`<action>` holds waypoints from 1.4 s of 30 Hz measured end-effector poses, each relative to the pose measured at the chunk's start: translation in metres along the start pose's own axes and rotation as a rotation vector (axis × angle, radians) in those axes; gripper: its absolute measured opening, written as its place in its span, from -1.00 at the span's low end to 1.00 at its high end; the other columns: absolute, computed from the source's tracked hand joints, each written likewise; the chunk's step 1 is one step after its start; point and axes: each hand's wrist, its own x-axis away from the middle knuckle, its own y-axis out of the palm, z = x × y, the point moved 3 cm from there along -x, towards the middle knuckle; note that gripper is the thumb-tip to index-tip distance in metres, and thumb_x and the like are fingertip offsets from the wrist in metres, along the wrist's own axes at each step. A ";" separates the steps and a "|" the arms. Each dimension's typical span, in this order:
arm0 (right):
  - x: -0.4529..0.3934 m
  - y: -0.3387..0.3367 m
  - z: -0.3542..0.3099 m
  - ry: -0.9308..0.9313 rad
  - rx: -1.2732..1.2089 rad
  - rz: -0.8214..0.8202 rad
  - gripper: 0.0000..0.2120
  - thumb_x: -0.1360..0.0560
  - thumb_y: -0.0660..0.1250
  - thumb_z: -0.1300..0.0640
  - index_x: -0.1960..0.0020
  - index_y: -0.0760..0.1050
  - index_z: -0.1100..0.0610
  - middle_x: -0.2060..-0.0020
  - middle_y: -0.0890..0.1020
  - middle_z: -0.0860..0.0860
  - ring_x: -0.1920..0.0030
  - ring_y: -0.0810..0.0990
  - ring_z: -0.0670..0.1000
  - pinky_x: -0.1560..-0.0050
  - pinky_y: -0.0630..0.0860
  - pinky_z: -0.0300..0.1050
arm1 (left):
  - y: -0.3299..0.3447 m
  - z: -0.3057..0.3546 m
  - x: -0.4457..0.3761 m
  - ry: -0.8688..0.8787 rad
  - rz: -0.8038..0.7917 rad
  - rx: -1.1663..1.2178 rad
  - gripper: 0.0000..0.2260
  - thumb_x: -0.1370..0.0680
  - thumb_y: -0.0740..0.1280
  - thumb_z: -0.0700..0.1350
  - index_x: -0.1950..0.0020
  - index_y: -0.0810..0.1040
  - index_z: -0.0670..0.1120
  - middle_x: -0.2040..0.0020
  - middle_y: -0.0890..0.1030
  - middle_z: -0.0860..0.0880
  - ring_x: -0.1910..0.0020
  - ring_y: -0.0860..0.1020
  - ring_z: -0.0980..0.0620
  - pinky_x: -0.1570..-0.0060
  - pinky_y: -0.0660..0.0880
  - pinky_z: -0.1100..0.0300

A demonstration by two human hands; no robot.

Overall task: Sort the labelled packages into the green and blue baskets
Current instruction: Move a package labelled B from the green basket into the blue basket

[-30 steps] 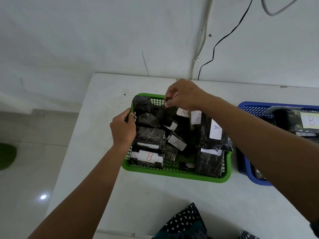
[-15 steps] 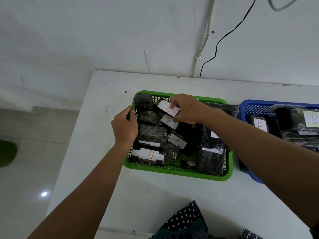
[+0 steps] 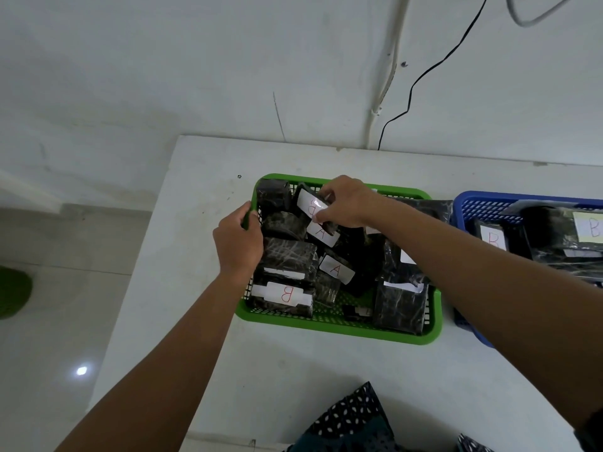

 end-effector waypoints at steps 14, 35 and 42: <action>0.113 -0.066 0.055 -0.109 -0.708 0.189 -0.68 -0.39 0.58 0.15 -0.12 0.66 0.00 0.08 0.74 0.04 0.08 0.72 0.05 0.07 0.67 -0.09 | 0.034 0.142 0.049 0.112 -0.234 0.457 -0.76 -0.58 0.39 -0.02 -0.22 0.63 -0.04 0.05 0.73 0.02 0.09 0.71 0.09 0.02 0.65 0.11; 0.311 -0.106 0.385 0.350 -1.025 0.895 -0.80 -0.52 0.44 0.17 -0.03 0.49 -0.06 0.06 0.69 0.06 0.05 0.71 0.05 0.07 0.68 0.17 | 0.236 0.211 0.251 0.233 -0.301 -0.175 -0.49 -0.65 0.23 -0.03 -0.58 0.23 -0.10 -0.58 0.21 -0.08 -0.56 0.17 -0.05 -0.52 0.19 -0.01; 0.280 -0.092 0.402 0.431 -1.018 0.847 -0.69 -0.50 0.41 0.14 -0.17 0.45 -0.13 0.01 0.63 -0.03 0.10 0.68 0.00 0.16 0.68 0.01 | 0.253 0.200 0.226 -0.042 -0.113 -0.036 -0.66 -0.67 0.18 -0.10 -0.44 0.40 -0.15 -0.36 0.49 -0.14 -0.34 0.47 -0.14 -0.14 0.37 0.19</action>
